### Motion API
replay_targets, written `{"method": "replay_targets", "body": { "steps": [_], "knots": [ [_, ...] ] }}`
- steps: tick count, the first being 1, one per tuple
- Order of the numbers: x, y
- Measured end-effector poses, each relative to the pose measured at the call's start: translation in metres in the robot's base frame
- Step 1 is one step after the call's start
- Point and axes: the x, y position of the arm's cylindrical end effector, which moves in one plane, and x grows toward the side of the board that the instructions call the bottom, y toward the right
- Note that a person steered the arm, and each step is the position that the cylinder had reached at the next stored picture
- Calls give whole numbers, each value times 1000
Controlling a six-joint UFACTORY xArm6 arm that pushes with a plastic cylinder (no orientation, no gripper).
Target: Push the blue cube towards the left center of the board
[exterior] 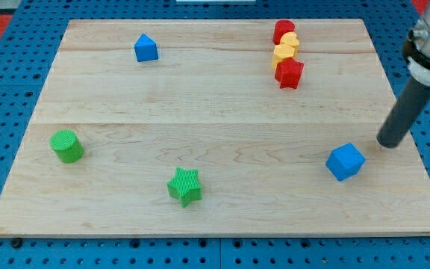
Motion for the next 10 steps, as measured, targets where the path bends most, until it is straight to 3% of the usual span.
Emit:
{"method": "replay_targets", "body": {
  "steps": [1,2,3,4,5,6,7,8,9,10],
  "knots": [
    [40,-67],
    [44,-176],
    [31,-235],
    [-6,-229],
    [-19,-294],
    [-29,-319],
    [-50,-287],
    [-94,-356],
    [-135,-341],
    [-210,-296]
  ]
}}
